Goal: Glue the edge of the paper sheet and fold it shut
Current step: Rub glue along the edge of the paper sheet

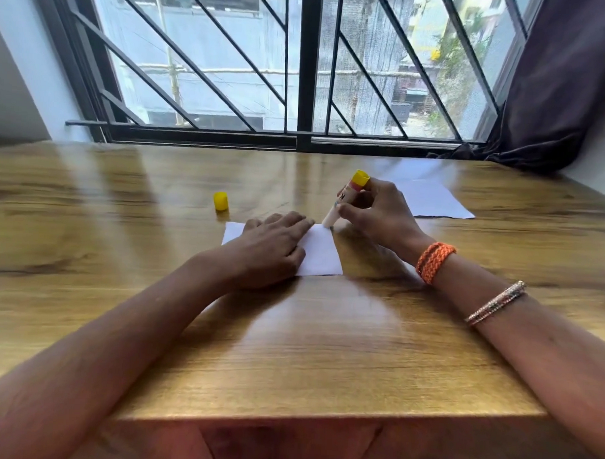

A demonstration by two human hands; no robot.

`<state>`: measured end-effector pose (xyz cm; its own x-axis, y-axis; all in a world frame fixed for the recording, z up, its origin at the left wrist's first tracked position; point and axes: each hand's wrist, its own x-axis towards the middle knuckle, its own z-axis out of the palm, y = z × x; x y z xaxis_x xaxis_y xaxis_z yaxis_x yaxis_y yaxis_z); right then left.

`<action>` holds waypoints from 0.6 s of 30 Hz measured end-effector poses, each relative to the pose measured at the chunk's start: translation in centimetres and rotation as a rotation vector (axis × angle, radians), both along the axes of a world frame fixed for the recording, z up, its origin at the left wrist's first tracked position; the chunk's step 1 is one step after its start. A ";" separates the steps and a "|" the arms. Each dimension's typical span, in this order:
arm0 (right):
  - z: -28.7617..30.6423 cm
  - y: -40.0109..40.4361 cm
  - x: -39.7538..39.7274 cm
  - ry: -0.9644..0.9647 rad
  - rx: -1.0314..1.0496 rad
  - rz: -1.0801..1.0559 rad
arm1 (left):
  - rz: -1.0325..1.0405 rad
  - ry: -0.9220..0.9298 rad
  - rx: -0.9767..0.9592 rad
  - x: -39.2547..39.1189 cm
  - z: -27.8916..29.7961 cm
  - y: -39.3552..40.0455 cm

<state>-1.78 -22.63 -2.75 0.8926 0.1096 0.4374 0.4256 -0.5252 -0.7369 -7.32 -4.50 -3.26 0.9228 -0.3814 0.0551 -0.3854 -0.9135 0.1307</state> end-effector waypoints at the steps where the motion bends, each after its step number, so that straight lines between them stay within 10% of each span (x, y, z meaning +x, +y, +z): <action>1: 0.0 0.0 0.0 0.007 0.002 0.002 | -0.005 -0.005 0.007 0.0 0.0 0.0; 18: 0.4 -0.1 -0.8 0.046 -0.006 0.031 | 0.007 -0.033 0.028 0.0 -0.2 -0.2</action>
<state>-2.60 -22.74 -2.39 0.9077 0.1405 0.3955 0.4079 -0.5167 -0.7527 -7.29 -4.67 -3.47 0.9234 -0.3765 0.0749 -0.3823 -0.9194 0.0924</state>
